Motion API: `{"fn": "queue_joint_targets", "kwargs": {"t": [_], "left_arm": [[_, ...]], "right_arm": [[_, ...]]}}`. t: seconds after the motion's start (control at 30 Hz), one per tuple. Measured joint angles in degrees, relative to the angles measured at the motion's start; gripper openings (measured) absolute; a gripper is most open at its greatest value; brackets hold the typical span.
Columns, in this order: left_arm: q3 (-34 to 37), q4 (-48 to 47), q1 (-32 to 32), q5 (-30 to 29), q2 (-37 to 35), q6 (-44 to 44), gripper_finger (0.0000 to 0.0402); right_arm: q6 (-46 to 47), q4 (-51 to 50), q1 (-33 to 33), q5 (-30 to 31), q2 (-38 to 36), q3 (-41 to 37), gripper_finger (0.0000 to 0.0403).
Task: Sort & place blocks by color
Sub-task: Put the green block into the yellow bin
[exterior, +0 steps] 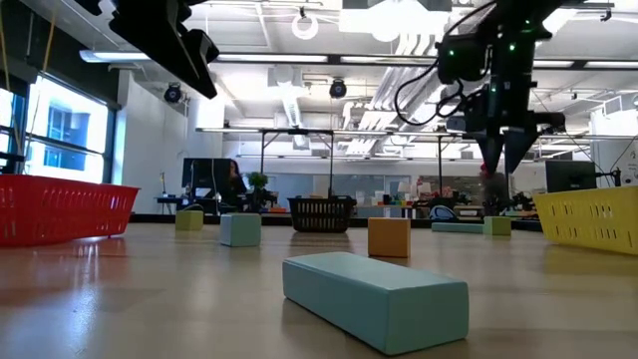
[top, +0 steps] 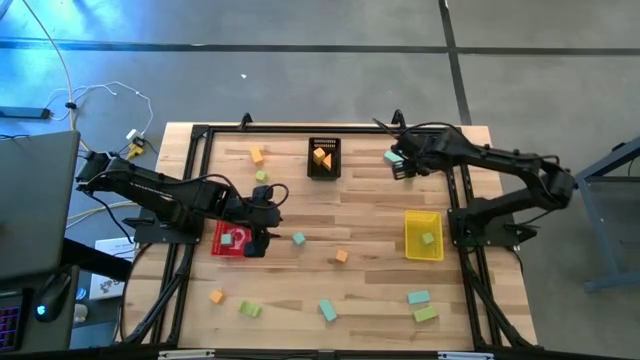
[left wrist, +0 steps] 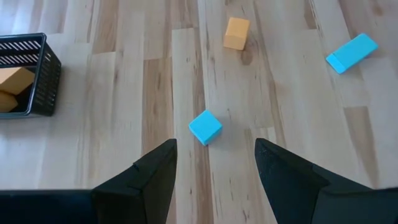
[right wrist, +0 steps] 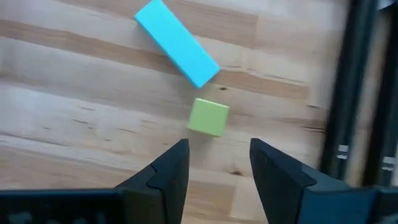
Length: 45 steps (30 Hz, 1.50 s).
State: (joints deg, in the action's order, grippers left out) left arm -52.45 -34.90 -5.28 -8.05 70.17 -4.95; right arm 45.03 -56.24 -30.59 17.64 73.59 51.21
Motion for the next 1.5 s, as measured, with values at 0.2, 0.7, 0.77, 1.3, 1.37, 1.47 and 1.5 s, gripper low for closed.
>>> {"fn": "queue_joint_targets", "kwargs": {"t": [0.2,0.7,0.77,1.3,1.37,1.47,1.5], "left_arm": [[0.0,0.0,0.0,-0.1,0.0,0.0,0.0202],[0.0,0.7,0.0,-0.1,0.0,-0.3,0.0202],[0.0,0.7,0.0,-0.1,0.0,-0.5,0.0202],[0.0,0.6,0.0,-0.1,0.0,-0.9,0.0202],[0.0,0.6,0.0,-0.1,0.0,-0.9,0.0202],[0.0,0.6,0.0,-0.1,0.0,-0.9,0.0202],[0.0,0.6,0.0,-0.1,0.0,-0.9,0.0202]], "right_arm": [[3.8,6.9,-1.0,-0.6,-0.1,-5.2,0.0199],[6.5,20.3,-0.9,0.9,-0.1,-11.8,0.0243],[6.5,20.3,-0.9,1.8,-0.1,-11.8,0.0243],[6.6,21.0,-0.9,3.5,11.2,-11.8,0.0243],[7.3,21.2,-0.9,3.5,12.4,-11.8,0.0241],[8.0,21.3,-0.9,3.4,13.3,-11.8,0.0216],[8.0,21.4,-0.9,3.4,13.3,-11.8,0.0201]]}}
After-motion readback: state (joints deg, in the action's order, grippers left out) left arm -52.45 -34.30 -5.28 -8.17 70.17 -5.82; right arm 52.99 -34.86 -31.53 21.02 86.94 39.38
